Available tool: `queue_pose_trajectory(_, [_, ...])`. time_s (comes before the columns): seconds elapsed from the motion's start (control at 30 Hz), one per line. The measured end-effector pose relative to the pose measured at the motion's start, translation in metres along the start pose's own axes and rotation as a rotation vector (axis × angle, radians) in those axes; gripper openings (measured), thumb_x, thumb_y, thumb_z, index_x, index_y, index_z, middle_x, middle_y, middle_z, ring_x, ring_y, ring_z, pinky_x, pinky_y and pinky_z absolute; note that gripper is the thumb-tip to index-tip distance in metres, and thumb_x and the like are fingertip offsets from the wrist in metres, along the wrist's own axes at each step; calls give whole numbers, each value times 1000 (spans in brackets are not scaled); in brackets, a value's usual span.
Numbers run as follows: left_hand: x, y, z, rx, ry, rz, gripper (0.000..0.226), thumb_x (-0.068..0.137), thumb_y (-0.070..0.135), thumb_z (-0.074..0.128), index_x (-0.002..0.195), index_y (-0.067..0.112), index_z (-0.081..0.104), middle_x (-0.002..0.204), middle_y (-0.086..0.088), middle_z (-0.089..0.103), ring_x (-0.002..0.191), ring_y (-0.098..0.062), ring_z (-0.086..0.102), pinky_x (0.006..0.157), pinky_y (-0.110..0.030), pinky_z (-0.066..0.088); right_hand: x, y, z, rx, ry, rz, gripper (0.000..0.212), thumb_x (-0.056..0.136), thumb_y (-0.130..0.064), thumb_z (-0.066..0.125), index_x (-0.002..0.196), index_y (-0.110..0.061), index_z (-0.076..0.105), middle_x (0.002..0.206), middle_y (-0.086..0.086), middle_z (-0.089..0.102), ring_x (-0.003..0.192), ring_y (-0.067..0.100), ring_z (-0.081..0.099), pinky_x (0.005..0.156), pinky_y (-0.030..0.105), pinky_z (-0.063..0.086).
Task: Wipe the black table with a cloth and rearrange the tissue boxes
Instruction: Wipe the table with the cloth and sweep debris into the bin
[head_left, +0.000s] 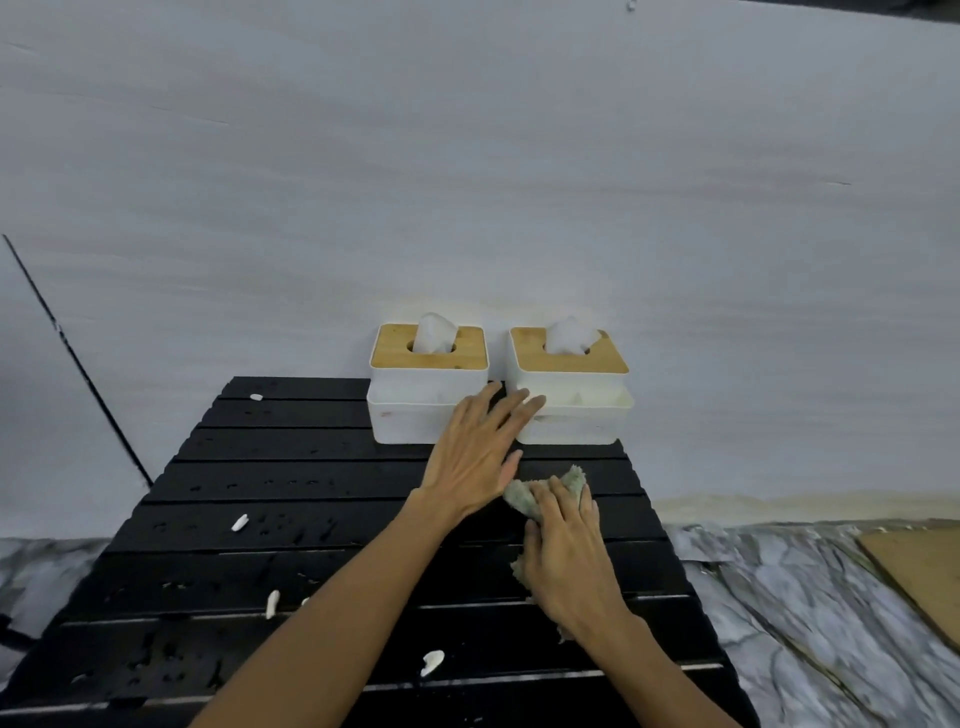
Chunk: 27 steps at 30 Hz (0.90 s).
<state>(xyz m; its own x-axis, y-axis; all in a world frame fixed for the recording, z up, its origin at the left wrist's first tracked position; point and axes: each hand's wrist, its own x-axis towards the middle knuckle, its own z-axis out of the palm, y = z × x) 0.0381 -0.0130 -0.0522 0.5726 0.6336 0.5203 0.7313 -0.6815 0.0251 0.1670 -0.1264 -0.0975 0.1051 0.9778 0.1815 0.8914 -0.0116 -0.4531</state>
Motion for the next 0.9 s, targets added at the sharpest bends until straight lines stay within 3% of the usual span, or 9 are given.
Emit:
queue_pose_trajectory(0.23, [23, 7, 24, 49, -42, -2, 71, 87, 27, 67, 149, 27, 33, 131, 3, 56, 103, -23, 48, 87, -35, 44, -5, 20, -16, -29, 28, 13, 45, 101, -16, 42, 146, -14, 43, 157, 10, 36, 153, 36, 19, 128, 45, 7])
queue_pose_trajectory(0.37, [32, 8, 34, 33, -42, -20, 78, 82, 12, 74, 146, 30, 34, 112, -3, 59, 80, -21, 52, 66, -33, 47, -2, 28, -16, -20, 27, 13, 45, 100, -20, 40, 144, -17, 43, 157, 8, 37, 152, 34, 22, 127, 45, 8])
queue_pose_trajectory(0.47, [34, 7, 43, -66, -49, -73, 90, 79, 0, 74, 148, 37, 30, 111, -4, 54, 76, -18, 52, 54, -30, 47, -2, 31, -19, -3, 36, 19, 45, 102, -19, 41, 147, -19, 40, 160, 7, 32, 155, 32, 13, 128, 41, 3])
queue_pose_trajectory(0.6, [33, 5, 49, -223, 0, -86, 90, 81, -8, 67, 148, 41, 32, 110, -3, 48, 80, -16, 45, 52, -29, 46, -2, 36, -22, 27, 49, 13, 44, 104, -19, 41, 148, -19, 41, 161, 6, 32, 156, 29, 12, 128, 42, 5])
queue_pose_trajectory(0.8, [39, 8, 44, -281, 59, -40, 78, 86, -7, 61, 145, 40, 40, 117, -5, 47, 82, -18, 42, 63, -38, 53, 2, 51, -26, 45, 113, 90, 40, 104, -15, 39, 143, -15, 48, 156, 9, 41, 152, 30, 19, 128, 42, 11])
queue_pose_trajectory(0.9, [46, 10, 28, -319, 123, -4, 73, 87, -9, 60, 143, 36, 45, 119, -7, 47, 81, -15, 41, 66, -29, 51, 3, 59, -26, -81, 168, 151, 43, 102, -28, 36, 140, -15, 51, 156, 14, 43, 153, 38, 19, 128, 48, 6])
